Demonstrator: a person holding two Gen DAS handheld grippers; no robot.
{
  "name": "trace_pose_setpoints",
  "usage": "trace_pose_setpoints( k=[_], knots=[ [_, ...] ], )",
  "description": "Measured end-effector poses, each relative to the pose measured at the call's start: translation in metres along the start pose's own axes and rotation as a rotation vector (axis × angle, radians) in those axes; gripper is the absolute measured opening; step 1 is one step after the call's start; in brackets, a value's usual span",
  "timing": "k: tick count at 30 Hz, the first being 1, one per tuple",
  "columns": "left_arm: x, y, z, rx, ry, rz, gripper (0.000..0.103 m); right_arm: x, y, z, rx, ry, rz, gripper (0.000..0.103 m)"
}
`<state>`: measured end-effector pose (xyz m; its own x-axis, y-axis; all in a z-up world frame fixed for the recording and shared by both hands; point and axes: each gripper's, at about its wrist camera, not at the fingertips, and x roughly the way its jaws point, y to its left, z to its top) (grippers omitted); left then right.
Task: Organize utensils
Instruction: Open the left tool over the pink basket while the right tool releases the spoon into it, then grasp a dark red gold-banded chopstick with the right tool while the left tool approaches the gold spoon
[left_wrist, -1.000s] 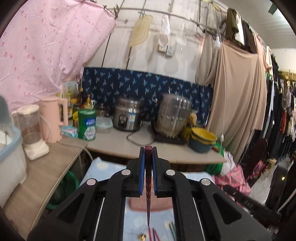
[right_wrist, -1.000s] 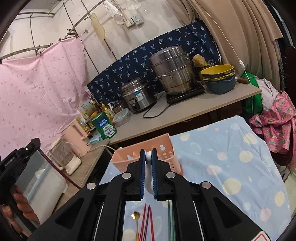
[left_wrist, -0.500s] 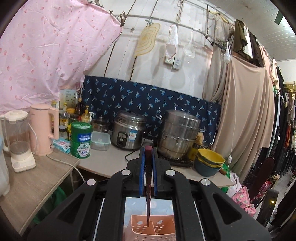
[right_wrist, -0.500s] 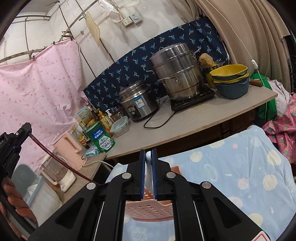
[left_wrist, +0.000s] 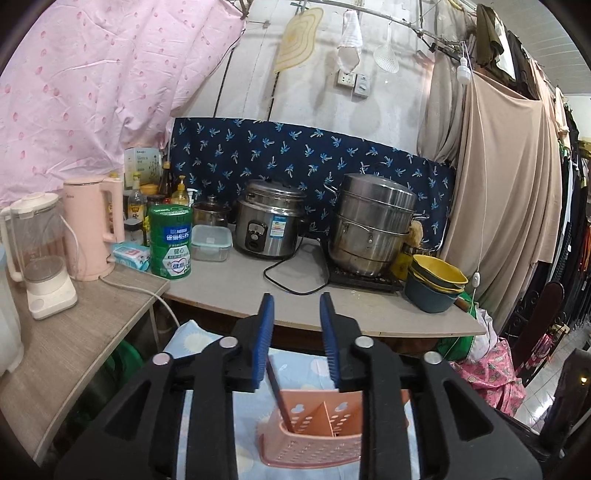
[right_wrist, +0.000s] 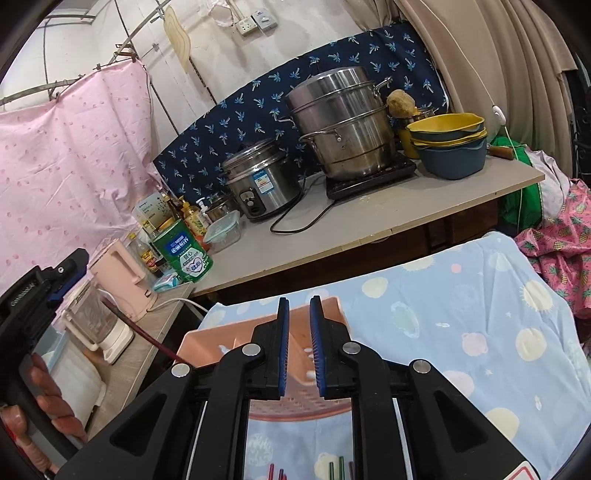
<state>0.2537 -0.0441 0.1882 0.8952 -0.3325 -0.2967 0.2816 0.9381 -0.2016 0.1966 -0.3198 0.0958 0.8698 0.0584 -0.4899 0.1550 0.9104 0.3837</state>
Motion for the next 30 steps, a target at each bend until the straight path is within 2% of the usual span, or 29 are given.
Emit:
trace_pose_setpoints(
  k=[3,6,11,15,25,30],
  knots=[
    [-0.015,0.002,-0.007,0.011,0.025,0.016,0.034,-0.023,-0.001,-0.012,-0.004,0.020,-0.006,0.016],
    [-0.029,0.005,-0.020,0.015,0.089,0.015,0.034,-0.052,-0.008,-0.033,-0.009,0.048,-0.026,0.016],
    [-0.054,0.006,-0.072,0.040,0.240,0.027,0.034,-0.098,-0.028,-0.083,0.001,0.114,-0.085,0.017],
    [-0.074,0.006,-0.119,0.037,0.343,0.006,0.034,-0.122,-0.049,-0.124,0.027,0.187,-0.135,0.018],
    [-0.128,-0.001,-0.223,0.113,0.536,-0.003,0.034,-0.155,-0.079,-0.220,0.032,0.352,-0.230,0.018],
    [-0.145,0.005,-0.250,0.114,0.588,-0.005,0.034,-0.160,-0.075,-0.242,-0.007,0.369,-0.259,0.018]
  ],
)
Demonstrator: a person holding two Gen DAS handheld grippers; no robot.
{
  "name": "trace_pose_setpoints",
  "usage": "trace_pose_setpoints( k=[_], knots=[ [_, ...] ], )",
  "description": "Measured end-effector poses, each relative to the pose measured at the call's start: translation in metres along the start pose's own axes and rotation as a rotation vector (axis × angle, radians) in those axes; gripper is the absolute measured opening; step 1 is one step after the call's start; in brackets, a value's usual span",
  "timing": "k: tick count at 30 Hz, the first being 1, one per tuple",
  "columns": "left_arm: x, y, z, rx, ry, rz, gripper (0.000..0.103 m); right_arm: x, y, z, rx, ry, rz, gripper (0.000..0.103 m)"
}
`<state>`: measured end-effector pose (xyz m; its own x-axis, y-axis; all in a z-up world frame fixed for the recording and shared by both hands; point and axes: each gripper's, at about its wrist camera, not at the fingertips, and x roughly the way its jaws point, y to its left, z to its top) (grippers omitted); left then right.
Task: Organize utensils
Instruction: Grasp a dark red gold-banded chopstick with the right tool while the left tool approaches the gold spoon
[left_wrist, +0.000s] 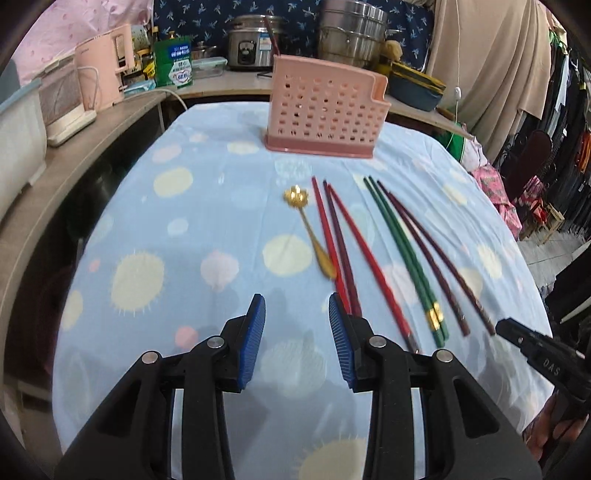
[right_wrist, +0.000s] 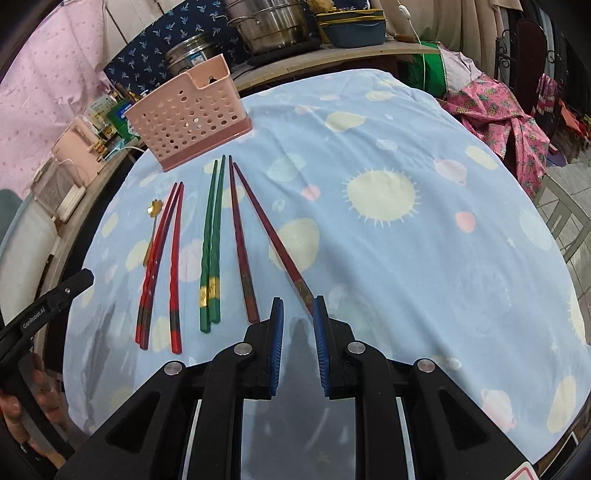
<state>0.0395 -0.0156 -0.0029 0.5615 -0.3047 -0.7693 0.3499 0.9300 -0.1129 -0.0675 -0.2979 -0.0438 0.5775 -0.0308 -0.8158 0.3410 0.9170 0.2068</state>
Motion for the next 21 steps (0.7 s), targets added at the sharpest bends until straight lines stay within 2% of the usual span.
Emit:
trace_pose_setpoints(
  k=[6,10,13,15,21],
  knots=[
    [-0.001,0.004,-0.016,-0.011,0.025,-0.001,0.034,0.002,0.011,-0.004,-0.062,-0.017,-0.028,0.018],
    [0.000,0.004,-0.018,-0.010,0.029,0.000,0.035,0.001,0.012,-0.001,-0.067,-0.026,-0.036,0.029],
    [0.001,0.004,-0.018,-0.012,0.030,-0.003,0.037,0.003,0.012,0.002,-0.074,-0.029,-0.047,0.031],
    [0.001,0.004,-0.019,-0.011,0.029,-0.002,0.042,0.006,0.010,0.004,-0.072,-0.023,-0.055,0.031],
    [0.002,0.009,-0.019,-0.025,0.034,0.005,0.043,0.016,0.003,0.008,-0.055,-0.008,-0.064,0.031]
  ],
)
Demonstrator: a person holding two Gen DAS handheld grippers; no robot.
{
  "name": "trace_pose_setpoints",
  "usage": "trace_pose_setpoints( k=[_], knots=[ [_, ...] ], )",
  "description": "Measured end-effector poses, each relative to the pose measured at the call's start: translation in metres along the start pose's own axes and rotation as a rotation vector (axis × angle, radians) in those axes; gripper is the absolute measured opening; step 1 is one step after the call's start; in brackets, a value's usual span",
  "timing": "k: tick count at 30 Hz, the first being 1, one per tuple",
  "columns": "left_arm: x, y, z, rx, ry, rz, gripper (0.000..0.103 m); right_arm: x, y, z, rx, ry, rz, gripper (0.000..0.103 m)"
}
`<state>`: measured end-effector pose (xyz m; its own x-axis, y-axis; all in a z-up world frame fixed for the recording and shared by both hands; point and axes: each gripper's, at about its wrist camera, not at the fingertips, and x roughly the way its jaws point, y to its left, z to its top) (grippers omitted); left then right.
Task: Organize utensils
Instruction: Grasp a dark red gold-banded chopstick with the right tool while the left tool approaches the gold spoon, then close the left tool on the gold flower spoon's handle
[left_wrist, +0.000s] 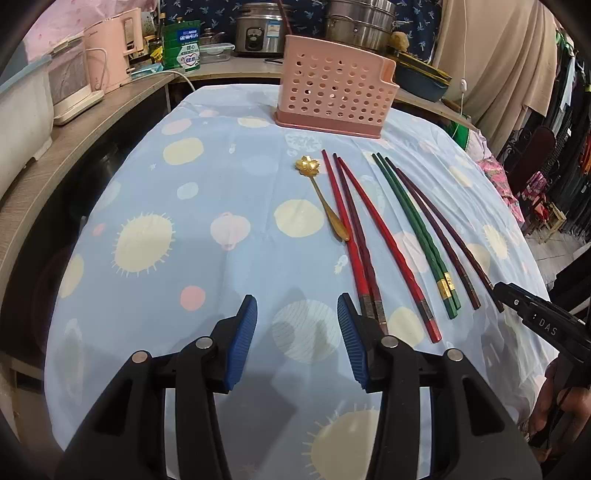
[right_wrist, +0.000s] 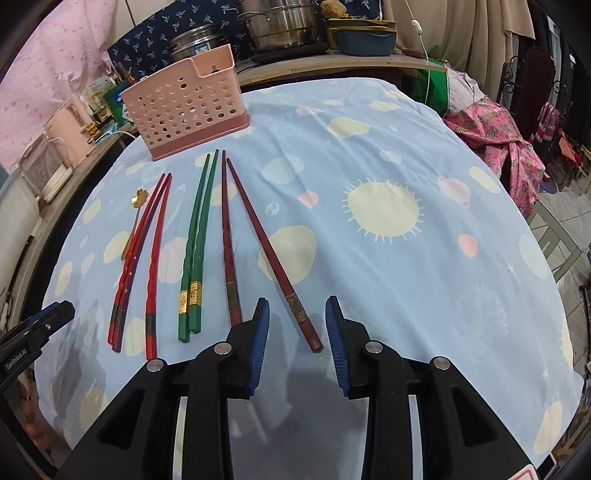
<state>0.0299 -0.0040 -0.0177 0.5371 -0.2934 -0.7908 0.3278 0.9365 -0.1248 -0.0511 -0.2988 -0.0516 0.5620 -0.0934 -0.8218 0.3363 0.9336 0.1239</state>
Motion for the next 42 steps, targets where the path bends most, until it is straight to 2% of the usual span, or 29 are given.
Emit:
trace_pose_setpoints(
  k=[17,20,22,24,26,36,42],
  knots=[
    [0.003,-0.001,0.002,-0.010,0.008,-0.017,0.044,0.011,0.001,-0.002,-0.009,0.020,0.002,0.031],
    [0.004,0.002,0.004,-0.026,0.012,-0.023,0.045,0.012,0.001,-0.003,-0.011,0.019,0.000,0.028],
    [0.005,0.002,0.006,-0.034,0.012,-0.026,0.046,0.013,0.002,-0.004,-0.018,0.023,-0.001,0.019],
    [0.005,0.000,0.010,-0.028,0.000,-0.015,0.050,0.014,0.003,-0.005,-0.024,0.026,-0.006,0.013],
    [0.007,-0.003,0.014,-0.019,-0.011,-0.009,0.050,0.013,0.004,-0.005,-0.025,0.025,-0.003,0.013],
    [0.047,-0.018,0.045,-0.049,0.006,-0.064,0.050,0.008,0.014,-0.004,-0.024,0.014,0.036,0.008],
    [0.071,-0.018,0.060,-0.064,0.008,-0.030,0.048,0.009,0.013,-0.002,-0.015,0.018,0.042,0.008]
  ],
)
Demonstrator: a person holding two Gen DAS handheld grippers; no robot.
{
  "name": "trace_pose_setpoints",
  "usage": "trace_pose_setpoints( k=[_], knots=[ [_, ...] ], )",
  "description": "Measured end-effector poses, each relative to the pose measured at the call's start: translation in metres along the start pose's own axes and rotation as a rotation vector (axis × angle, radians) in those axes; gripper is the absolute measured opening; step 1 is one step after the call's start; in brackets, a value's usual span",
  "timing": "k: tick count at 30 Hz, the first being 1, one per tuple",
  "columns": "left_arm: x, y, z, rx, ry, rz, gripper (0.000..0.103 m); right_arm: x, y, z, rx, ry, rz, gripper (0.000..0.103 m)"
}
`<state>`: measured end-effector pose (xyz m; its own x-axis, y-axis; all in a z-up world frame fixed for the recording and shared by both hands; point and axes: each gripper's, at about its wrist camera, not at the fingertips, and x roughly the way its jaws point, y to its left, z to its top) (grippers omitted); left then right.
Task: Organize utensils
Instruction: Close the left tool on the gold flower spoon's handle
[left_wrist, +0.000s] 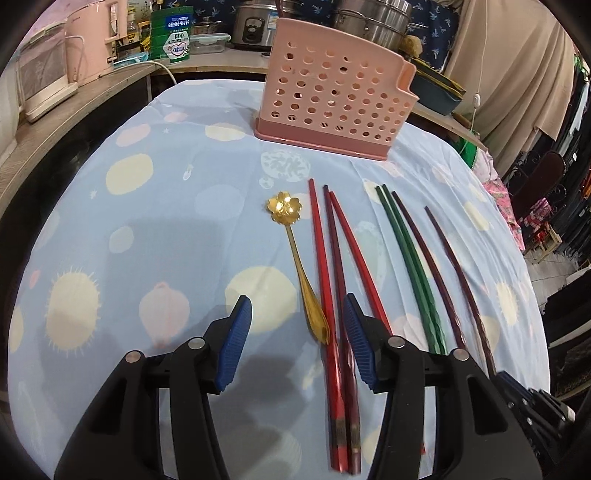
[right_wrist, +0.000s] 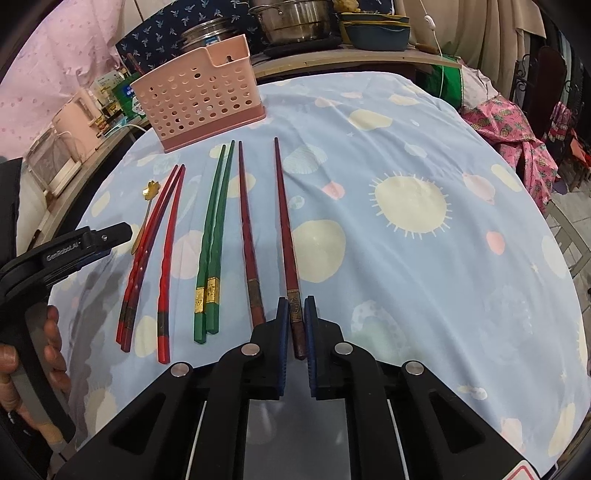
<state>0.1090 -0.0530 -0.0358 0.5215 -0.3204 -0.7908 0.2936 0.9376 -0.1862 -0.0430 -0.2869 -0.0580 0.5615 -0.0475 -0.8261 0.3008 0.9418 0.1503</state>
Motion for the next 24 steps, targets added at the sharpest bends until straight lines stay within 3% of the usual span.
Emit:
trace_pose_setpoints(
  k=[4,8,12,24],
  knots=[
    [0.013,-0.001,0.001,0.022,0.025,0.037,0.034,0.002,-0.003,0.001,0.007,0.006,0.000,0.008],
    [0.012,-0.003,-0.006,0.069,0.007,0.070,0.028,0.003,-0.004,0.001,0.012,0.010,0.002,0.008],
    [0.007,0.003,-0.010,0.063,0.012,0.053,0.009,0.004,-0.004,0.001,0.014,0.011,0.006,0.008],
    [-0.017,0.013,-0.037,0.040,0.032,-0.014,0.008,0.001,0.002,-0.009,0.003,0.018,0.018,0.008]
  ],
)
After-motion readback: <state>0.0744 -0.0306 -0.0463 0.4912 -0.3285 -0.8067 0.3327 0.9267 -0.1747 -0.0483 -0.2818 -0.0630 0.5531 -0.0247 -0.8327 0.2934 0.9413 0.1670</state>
